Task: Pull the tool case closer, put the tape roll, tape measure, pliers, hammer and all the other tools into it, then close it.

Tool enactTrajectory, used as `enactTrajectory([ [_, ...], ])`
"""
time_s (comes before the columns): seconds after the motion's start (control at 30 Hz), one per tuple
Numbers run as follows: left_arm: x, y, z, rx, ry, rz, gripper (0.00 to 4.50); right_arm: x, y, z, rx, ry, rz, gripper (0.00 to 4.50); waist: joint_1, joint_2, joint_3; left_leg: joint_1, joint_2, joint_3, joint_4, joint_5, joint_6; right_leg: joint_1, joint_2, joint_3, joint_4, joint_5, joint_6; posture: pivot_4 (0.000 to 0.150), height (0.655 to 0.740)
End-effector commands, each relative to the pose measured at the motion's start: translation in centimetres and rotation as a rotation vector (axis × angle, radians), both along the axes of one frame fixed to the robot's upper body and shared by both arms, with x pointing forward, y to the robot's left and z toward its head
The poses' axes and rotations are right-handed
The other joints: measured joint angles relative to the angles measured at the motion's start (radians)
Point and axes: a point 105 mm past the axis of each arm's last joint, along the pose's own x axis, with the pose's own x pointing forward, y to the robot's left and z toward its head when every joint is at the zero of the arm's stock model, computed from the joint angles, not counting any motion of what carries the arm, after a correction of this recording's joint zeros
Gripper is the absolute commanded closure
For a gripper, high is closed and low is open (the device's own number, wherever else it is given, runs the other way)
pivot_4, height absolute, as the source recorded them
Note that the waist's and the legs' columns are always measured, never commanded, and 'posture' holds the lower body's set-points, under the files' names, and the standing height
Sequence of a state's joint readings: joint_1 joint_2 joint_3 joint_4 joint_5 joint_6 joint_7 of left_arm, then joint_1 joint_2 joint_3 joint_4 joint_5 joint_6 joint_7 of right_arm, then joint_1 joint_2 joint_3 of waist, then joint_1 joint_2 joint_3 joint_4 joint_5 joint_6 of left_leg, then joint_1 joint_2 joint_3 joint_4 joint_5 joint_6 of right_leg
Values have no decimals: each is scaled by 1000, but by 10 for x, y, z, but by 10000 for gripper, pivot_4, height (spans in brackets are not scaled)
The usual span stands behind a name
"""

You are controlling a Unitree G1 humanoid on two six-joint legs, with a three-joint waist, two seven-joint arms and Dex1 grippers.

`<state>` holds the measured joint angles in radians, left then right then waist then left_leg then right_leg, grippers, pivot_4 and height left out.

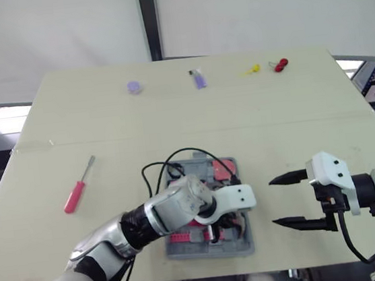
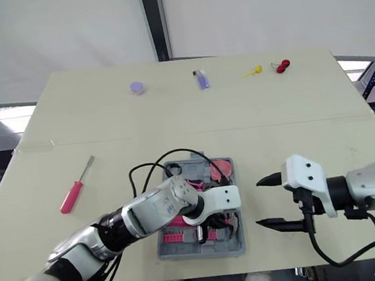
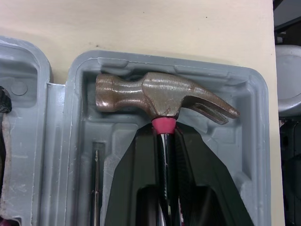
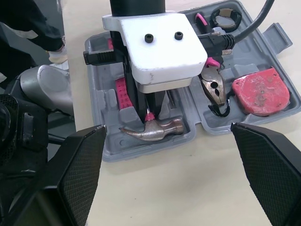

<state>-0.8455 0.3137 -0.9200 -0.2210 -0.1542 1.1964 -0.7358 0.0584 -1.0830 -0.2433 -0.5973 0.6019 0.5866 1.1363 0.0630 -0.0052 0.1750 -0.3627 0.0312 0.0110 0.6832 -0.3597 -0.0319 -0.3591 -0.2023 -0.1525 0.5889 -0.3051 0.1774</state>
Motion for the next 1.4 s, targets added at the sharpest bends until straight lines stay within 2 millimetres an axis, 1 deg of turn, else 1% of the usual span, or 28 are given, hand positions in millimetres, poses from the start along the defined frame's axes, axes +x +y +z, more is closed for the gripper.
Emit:
enactTrajectory([
  [0.03,-2,-2,0,-4,-16,-22,27046,1,2,5,13,-36,11,0,0,0,0,0,0,0,0,0,0,0,0,0,0,0,0,1500,7400],
  [0.37,-6,-5,5,-33,13,-17,27046,1,2,6,13,-33,16,0,-3,0,0,0,0,0,0,0,0,0,0,0,0,0,0,1500,7400],
  [0.4,-6,-5,9,-45,20,-13,27046,0,2,7,13,-33,17,0,-3,0,0,0,0,0,0,0,0,0,0,0,0,0,0,1500,7400],
  [0.6,-6,-6,60,-169,70,-45,27046,0,2,10,14,-32,17,0,-2,0,0,0,0,0,0,0,0,0,0,0,0,0,0,1500,7400],
  [0.63,-6,-6,65,-180,72,-49,27046,0,2,10,14,-33,17,0,-3,0,0,-1,0,0,0,0,0,0,0,0,0,0,0,1500,7400],
  [0.73,3,-1,87,-237,52,-57,27046,1,2,11,14,-33,17,0,-5,0,0,-1,0,-1,0,0,0,0,0,0,0,0,0,1500,7400],
  [0.83,13,6,96,-291,36,-47,27046,1,1,12,13,-33,14,0,-10,0,0,0,0,-1,0,0,0,0,0,0,0,0,0,1500,7400],
  [0.9,20,17,94,-320,43,-24,27046,1,1,12,12,-33,13,0,-9,0,0,0,0,-1,0,0,0,0,0,0,0,0,0,1500,7400],
  [1.0,19,29,90,-348,48,-63,27046,1,1,13,12,-33,13,0,-12,1,0,0,0,-1,0,0,0,0,0,0,0,0,0,1500,7400],
  [1.13,23,53,85,-331,32,-63,27046,1,1,13,13,-34,11,0,-9,1,0,-1,0,-1,0,0,0,0,0,0,0,0,0,1500,7400],
  [1.2,14,68,75,-293,47,-104,27046,2,1,13,16,-34,11,0,-12,1,-1,-1,0,-1,0,0,0,0,0,0,0,0,0,1500,7400],
  [1.27,8,82,58,-227,54,-131,27046,2,3,13,18,-33,13,0,-13,1,-1,0,0,-1,0,0,0,-1,0,0,0,0,0,1500,7400],
  [1.33,2,92,43,-177,69,-139,27046,3,3,13,21,-33,14,0,-13,1,-1,0,0,0,-1,0,0,0,0,0,0,0,0,1500,7400],
  [1.4,1,95,33,-146,55,-143,27046,4,3,13,21,-34,13,0,-6,1,-1,-1,0,0,0,0,0,-1,0,0,0,0,0,1500,7400],
])
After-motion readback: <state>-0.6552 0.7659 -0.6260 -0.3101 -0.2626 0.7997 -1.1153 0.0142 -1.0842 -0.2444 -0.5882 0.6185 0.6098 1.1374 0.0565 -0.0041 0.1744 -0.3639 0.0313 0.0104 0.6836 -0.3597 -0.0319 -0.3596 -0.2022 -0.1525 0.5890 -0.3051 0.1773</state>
